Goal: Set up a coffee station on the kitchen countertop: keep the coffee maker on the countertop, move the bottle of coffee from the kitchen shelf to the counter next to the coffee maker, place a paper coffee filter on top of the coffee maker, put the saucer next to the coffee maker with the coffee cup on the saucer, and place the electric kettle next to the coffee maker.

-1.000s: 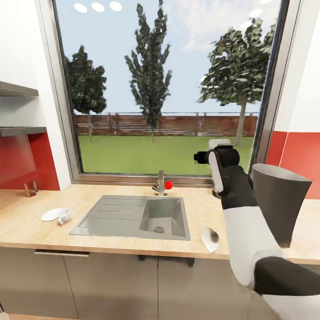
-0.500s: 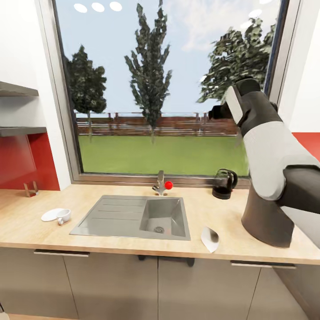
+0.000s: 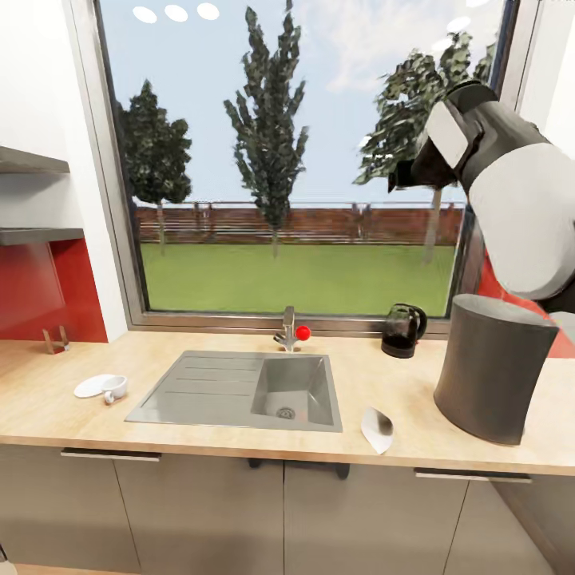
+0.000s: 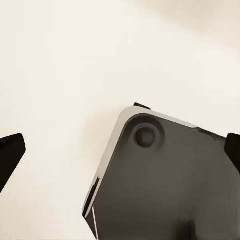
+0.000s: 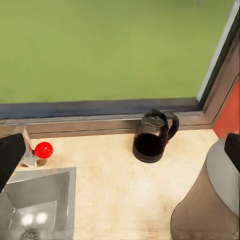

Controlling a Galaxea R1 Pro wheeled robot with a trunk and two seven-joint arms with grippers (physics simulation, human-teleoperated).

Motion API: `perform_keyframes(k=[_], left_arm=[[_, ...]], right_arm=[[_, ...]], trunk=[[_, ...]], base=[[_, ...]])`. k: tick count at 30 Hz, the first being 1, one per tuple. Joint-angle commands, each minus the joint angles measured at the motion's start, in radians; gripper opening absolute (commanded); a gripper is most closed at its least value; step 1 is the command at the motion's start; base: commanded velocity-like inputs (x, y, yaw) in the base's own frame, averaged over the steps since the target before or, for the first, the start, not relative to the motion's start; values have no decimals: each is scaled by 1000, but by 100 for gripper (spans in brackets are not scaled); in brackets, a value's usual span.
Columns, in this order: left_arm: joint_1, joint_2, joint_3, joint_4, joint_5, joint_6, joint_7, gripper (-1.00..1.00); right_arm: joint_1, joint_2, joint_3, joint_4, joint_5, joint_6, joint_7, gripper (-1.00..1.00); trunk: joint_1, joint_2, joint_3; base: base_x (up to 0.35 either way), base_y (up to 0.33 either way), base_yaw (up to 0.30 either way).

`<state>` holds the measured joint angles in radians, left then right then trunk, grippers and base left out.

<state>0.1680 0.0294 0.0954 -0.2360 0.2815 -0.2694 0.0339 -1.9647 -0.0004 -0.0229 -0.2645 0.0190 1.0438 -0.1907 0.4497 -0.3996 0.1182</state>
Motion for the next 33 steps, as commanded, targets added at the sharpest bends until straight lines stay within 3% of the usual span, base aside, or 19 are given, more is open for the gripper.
perform_keyframes(k=[1, 3, 5, 9, 12, 13, 15, 19, 26, 30, 31, 33], left_arm=[[1, 0, 1, -2, 1, -1, 1, 100], [1, 0, 1, -2, 2, -1, 1, 100], [1, 0, 2, -2, 1, -1, 1, 100], [1, 0, 2, -2, 2, -1, 1, 100], [1, 0, 1, -2, 2, -1, 1, 100], [1, 0, 2, -2, 2, -1, 1, 100], [1, 0, 1, -2, 2, -1, 1, 100], [1, 0, 1, -2, 1, -1, 1, 100], [1, 0, 1, -2, 2, -1, 1, 100], [1, 0, 1, -2, 2, -1, 1, 100], [1, 0, 1, -2, 1, -1, 1, 100], [1, 0, 1, -2, 2, -1, 1, 100]], right_arm=[[-55, -4, -6, 87, -13, 3, 0, 100], [-132, -9, -9, 229, -43, 3, 1, 100], [-162, -13, -14, 278, -55, 3, 0, 100], [-187, -15, -44, 298, -48, 3, -36, 100], [-203, -22, -99, 302, -44, 3, -80, 100], [-212, -25, -146, 302, -42, 3, -105, 100], [-217, -26, -182, 304, -42, 3, -118, 100], [-220, -16, -194, 304, -42, 3, -124, 100], [-228, 4, -184, 303, -44, 3, -126, 100], [-232, 3, -113, 303, -68, 3, -110, 100], [-233, 6, -70, 303, -96, 3, -93, 100], [-233, 9, -46, 303, -114, 3, -83, 100]], trunk=[[0, 0, 0], [0, 0, -1], [0, 0, -3], [0, 0, -9], [0, 0, -14], [0, 0, -16], [0, 0, -19], [0, 0, -25], [0, 0, -37], [0, 0, -43], [0, 0, -45], [0, 0, -48]], base=[[0, 0, 0], [0, 0, 0], [0, 0, 0], [0, 0, 0], [0, 0, 0], [0, 0, 0], [0, 0, 0], [0, 0, 0], [0, 0, 0], [0, 0, 0], [0, 0, 0], [0, 0, 0]])
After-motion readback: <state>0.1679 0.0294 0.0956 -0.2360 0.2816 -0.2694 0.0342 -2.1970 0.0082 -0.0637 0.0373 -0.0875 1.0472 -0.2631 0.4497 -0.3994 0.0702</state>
